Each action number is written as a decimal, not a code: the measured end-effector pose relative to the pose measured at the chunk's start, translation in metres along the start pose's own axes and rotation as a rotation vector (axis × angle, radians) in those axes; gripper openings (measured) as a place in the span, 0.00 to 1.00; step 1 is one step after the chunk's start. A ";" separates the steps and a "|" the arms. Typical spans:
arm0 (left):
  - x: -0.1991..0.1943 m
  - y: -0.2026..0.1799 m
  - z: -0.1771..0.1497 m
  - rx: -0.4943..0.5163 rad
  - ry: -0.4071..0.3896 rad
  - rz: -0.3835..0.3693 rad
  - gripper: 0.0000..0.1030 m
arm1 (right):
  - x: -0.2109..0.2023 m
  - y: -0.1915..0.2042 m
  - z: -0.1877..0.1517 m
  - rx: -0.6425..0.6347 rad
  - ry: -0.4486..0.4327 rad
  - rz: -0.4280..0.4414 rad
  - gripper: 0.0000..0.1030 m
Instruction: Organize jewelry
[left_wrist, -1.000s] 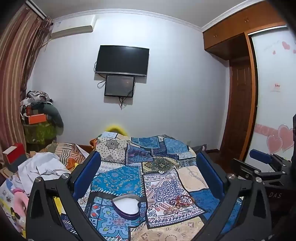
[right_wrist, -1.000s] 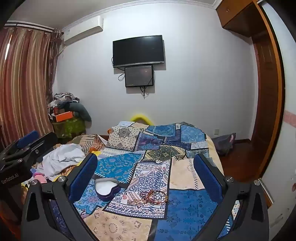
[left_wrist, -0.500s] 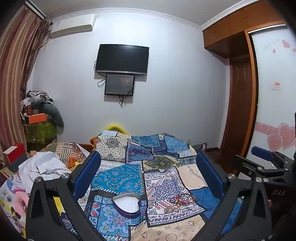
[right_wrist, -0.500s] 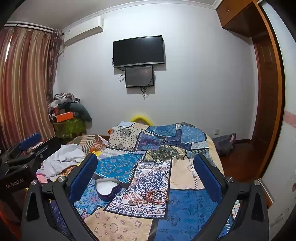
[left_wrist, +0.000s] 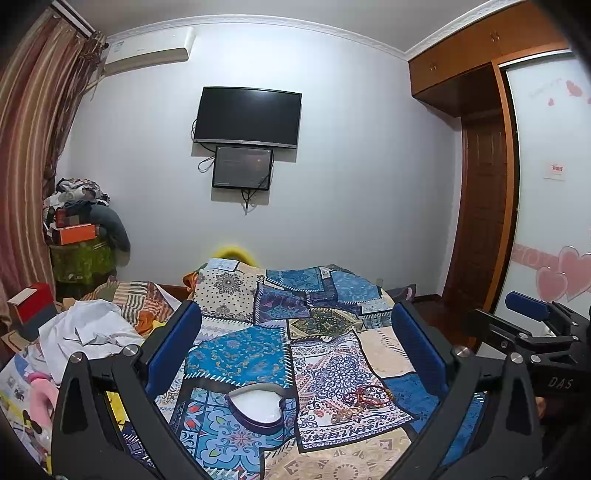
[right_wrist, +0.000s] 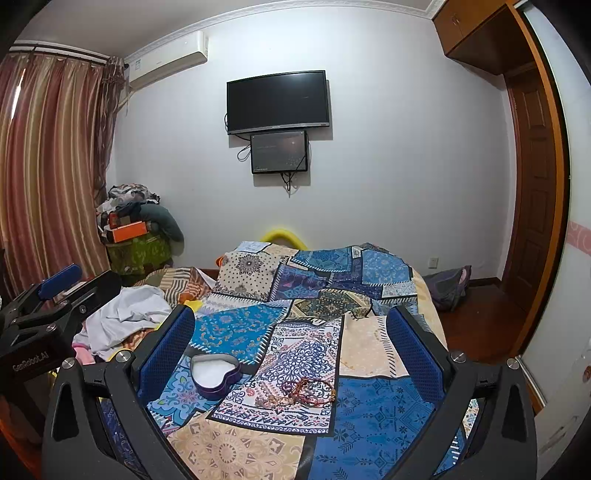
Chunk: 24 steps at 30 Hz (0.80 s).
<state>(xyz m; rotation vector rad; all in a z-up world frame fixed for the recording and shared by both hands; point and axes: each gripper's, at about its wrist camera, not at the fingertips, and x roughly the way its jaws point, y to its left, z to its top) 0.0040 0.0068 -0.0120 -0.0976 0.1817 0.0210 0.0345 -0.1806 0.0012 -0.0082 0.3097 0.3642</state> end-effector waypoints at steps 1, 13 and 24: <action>0.000 0.001 0.000 -0.002 0.000 0.000 1.00 | 0.000 0.001 0.000 0.000 0.001 0.000 1.00; 0.002 0.001 0.000 -0.001 0.014 0.000 1.00 | -0.001 0.001 0.000 -0.002 0.005 0.000 1.00; 0.002 -0.001 0.001 0.009 0.012 -0.005 1.00 | 0.002 0.002 -0.002 -0.005 0.007 0.002 1.00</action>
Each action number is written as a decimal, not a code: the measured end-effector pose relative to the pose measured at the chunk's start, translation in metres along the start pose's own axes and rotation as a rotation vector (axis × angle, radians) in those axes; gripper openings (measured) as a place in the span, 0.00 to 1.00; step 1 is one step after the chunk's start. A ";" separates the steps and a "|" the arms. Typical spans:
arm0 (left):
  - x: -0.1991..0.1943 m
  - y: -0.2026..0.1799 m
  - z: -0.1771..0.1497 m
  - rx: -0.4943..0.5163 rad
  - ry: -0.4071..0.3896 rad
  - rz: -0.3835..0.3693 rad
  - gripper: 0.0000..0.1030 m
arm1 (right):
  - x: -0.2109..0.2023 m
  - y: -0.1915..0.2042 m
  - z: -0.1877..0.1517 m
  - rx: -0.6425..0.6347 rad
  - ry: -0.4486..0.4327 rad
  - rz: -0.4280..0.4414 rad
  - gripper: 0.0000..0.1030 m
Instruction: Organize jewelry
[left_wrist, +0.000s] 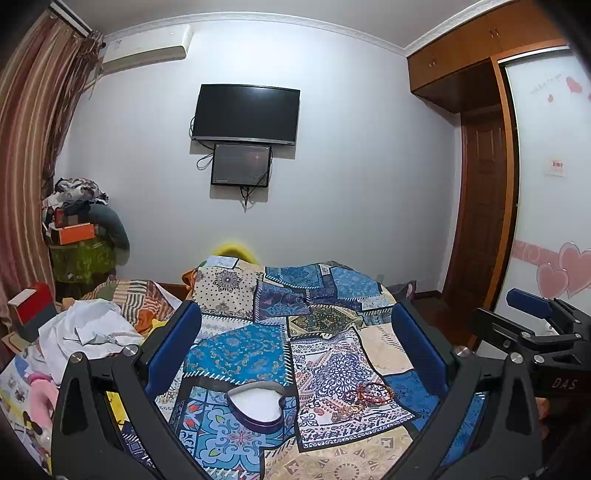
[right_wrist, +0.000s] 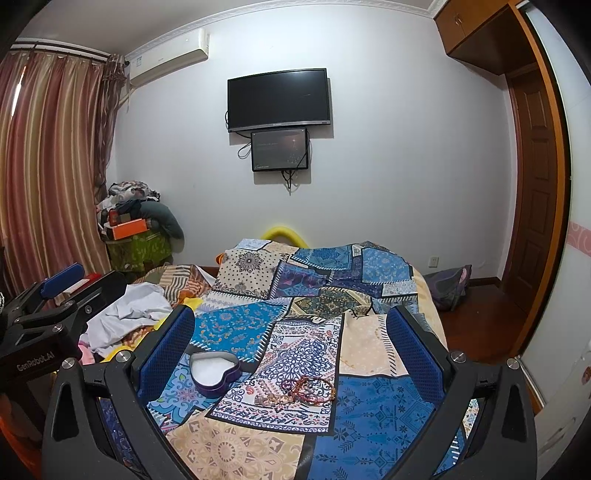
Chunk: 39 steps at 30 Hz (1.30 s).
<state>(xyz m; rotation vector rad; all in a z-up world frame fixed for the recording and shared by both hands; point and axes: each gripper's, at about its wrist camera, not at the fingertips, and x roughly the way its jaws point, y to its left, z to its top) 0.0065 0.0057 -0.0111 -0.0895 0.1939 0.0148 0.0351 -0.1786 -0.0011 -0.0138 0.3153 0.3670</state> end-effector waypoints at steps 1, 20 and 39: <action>0.000 0.000 0.000 0.001 0.000 -0.001 1.00 | 0.000 0.000 0.000 0.000 0.000 0.000 1.00; -0.003 -0.006 0.003 -0.002 -0.002 -0.006 1.00 | 0.002 -0.001 0.000 0.000 0.000 0.000 1.00; 0.026 -0.001 0.000 -0.005 0.056 0.006 1.00 | 0.026 -0.014 -0.008 0.011 0.047 -0.003 1.00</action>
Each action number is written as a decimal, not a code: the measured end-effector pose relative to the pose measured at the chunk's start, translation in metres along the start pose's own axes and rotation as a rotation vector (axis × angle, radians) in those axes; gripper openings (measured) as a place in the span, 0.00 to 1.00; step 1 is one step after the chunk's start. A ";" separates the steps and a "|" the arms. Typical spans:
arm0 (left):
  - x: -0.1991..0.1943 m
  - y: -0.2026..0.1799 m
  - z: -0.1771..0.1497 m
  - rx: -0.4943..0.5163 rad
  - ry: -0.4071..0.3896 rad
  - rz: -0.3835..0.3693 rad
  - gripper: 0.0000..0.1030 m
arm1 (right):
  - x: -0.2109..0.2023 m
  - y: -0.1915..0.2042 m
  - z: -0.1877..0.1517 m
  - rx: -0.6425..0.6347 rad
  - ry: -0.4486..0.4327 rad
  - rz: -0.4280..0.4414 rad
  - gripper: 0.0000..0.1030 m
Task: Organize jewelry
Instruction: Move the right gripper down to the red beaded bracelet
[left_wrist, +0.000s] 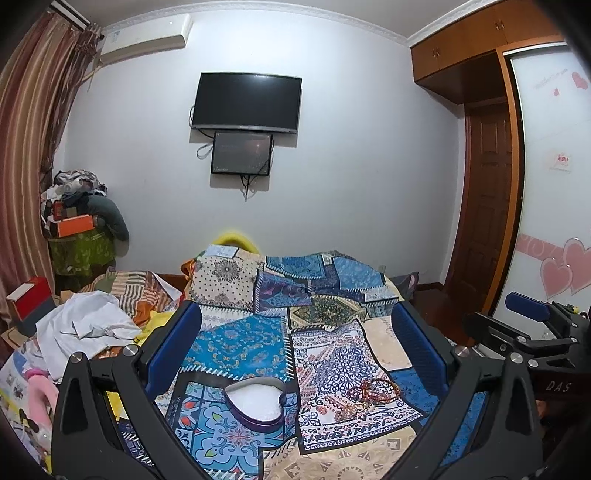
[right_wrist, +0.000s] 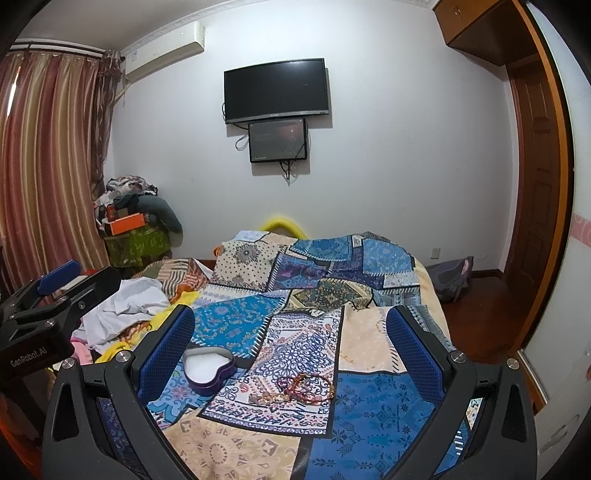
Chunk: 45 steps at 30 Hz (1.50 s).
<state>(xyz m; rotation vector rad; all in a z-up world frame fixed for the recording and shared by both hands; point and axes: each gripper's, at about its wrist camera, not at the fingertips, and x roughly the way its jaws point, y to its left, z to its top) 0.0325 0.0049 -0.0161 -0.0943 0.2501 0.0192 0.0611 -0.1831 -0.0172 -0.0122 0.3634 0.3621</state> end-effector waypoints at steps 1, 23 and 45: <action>0.005 0.000 -0.001 -0.001 0.010 -0.004 1.00 | 0.002 -0.001 -0.001 0.001 0.003 -0.001 1.00; 0.137 -0.021 -0.095 0.057 0.452 -0.063 0.88 | 0.091 -0.069 -0.075 0.030 0.330 -0.070 0.92; 0.169 -0.034 -0.143 0.019 0.640 -0.184 0.36 | 0.137 -0.078 -0.090 0.085 0.468 0.066 0.31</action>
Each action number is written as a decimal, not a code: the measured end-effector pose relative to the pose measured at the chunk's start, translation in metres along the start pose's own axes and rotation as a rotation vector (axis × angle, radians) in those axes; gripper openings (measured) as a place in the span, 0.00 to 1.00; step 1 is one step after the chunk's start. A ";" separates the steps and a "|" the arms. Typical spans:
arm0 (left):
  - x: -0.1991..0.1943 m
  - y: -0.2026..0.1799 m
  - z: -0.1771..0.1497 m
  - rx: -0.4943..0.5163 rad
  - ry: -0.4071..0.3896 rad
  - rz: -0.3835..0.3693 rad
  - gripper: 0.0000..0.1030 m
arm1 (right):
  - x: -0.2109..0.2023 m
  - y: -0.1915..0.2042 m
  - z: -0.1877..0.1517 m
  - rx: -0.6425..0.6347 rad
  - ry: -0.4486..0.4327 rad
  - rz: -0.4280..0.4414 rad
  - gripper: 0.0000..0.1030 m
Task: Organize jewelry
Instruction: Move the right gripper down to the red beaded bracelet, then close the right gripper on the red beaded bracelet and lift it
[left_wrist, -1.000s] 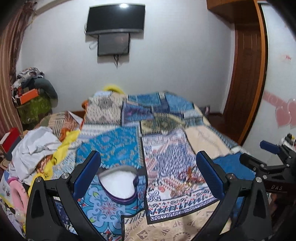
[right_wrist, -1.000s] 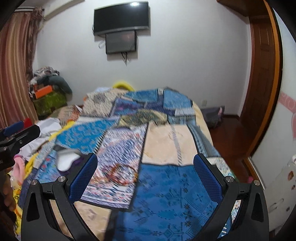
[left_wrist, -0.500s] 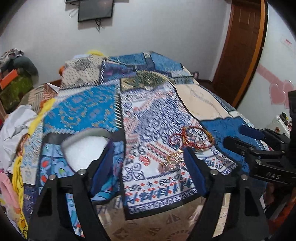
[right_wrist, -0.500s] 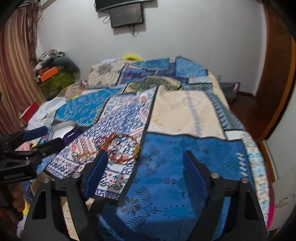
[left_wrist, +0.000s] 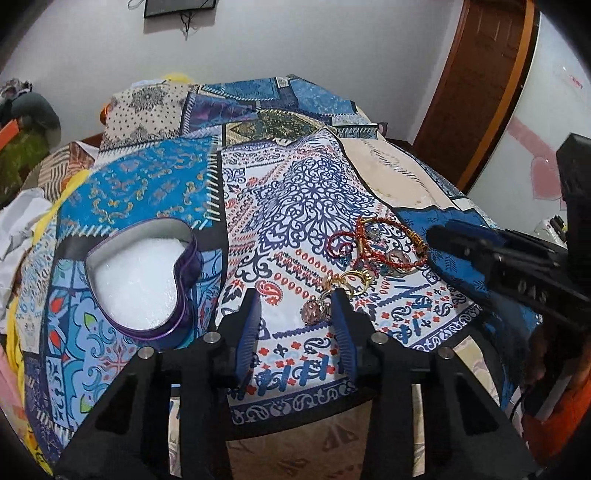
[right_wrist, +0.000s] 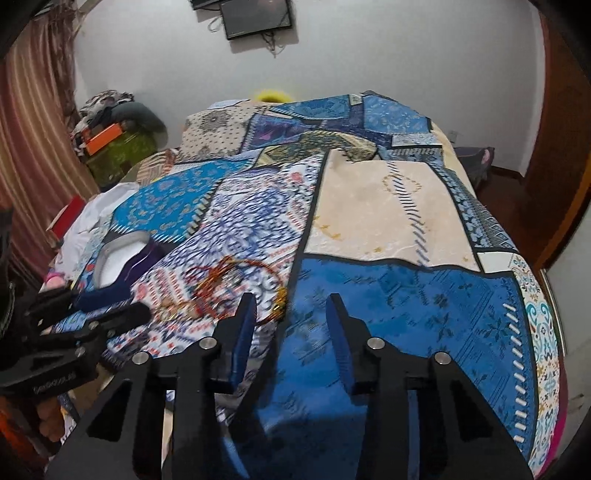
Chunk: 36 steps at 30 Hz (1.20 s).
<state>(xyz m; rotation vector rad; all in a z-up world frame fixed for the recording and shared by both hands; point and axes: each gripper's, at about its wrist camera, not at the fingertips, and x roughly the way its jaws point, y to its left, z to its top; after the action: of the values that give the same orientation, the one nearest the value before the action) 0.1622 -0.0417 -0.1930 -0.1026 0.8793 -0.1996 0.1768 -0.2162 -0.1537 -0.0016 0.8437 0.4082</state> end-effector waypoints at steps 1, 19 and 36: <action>0.001 0.001 -0.001 -0.004 0.002 -0.005 0.36 | 0.001 0.001 0.000 0.002 0.002 0.003 0.30; 0.005 -0.006 -0.001 0.008 -0.008 -0.044 0.14 | 0.016 0.010 -0.006 -0.045 0.020 -0.015 0.06; -0.047 0.003 0.004 -0.009 -0.117 -0.005 0.14 | -0.035 0.035 0.013 -0.052 -0.102 -0.012 0.06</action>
<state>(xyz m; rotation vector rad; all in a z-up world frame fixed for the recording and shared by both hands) 0.1365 -0.0284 -0.1554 -0.1234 0.7632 -0.1926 0.1533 -0.1940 -0.1144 -0.0338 0.7324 0.4150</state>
